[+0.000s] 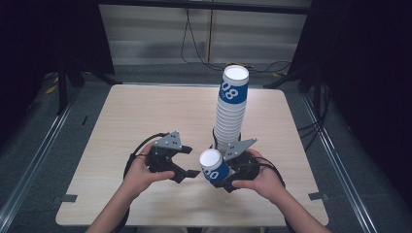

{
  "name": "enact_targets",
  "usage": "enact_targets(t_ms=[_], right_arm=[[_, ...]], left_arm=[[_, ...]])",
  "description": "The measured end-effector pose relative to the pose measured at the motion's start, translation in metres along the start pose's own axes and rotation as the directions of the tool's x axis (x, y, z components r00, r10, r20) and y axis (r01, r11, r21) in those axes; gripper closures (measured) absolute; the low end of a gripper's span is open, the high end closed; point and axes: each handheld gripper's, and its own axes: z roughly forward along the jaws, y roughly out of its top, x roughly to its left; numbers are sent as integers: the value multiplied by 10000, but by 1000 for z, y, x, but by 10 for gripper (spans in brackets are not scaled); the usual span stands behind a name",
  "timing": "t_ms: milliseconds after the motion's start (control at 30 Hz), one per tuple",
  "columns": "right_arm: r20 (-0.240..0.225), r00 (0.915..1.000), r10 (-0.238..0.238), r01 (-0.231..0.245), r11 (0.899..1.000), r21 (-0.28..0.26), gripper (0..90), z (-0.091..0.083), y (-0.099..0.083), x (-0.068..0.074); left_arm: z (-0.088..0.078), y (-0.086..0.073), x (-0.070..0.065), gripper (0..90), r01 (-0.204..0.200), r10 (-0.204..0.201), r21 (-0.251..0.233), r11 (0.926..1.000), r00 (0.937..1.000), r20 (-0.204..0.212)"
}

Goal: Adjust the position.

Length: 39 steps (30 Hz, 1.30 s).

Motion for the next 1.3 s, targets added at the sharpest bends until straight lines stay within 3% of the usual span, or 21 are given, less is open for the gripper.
enact_targets(t_ms=[367,1300], right_arm=[[-83,9998,-167,170,9992,362,185,6,1,2],[-310,9981,-525,548,9956,766,186,15,9,3]], left_arm=[[1,0,-1,160,-128,129,155,9998,9999,-21],[6,1,-3,158,-127,127,-8,9999,9981,610]])
